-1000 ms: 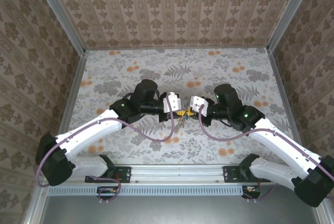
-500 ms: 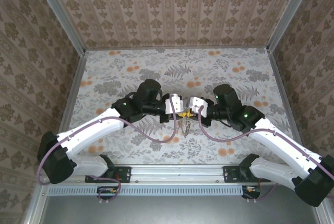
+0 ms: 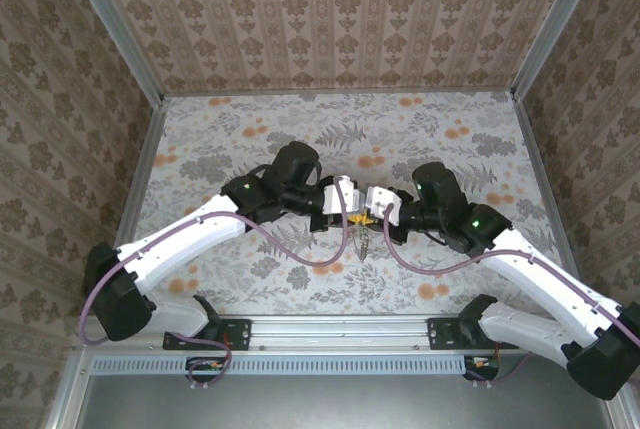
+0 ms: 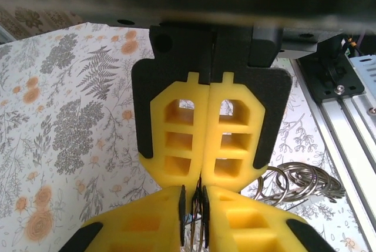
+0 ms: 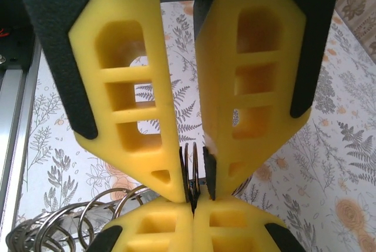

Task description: Put the keys on the keyring

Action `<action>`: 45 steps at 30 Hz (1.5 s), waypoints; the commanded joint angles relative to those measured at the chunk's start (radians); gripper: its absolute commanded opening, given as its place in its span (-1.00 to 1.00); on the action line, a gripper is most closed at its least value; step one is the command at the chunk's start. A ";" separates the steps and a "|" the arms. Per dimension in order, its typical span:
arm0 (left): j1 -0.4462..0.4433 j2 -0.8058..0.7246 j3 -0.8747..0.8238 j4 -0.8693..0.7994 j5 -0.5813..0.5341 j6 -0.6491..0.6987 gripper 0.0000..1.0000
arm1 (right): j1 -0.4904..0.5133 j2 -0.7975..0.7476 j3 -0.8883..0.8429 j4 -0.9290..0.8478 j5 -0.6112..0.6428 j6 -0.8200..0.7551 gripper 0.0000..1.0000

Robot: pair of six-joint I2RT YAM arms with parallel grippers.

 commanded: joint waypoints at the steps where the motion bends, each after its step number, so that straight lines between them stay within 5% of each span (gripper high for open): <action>1: -0.017 0.018 0.015 -0.045 -0.017 0.017 -0.70 | 0.011 -0.034 0.013 0.022 -0.035 -0.011 -1.00; 7: -0.017 0.004 0.009 -0.053 -0.020 0.036 -0.47 | 0.010 -0.042 0.010 0.016 -0.025 -0.015 -1.00; 32: -0.055 0.044 0.034 -0.064 -0.118 0.048 -0.63 | 0.010 -0.030 0.020 0.057 -0.044 0.008 -1.00; 45: -0.063 0.038 0.021 -0.080 -0.065 0.094 -0.56 | 0.010 -0.045 0.002 0.070 -0.022 0.007 -1.00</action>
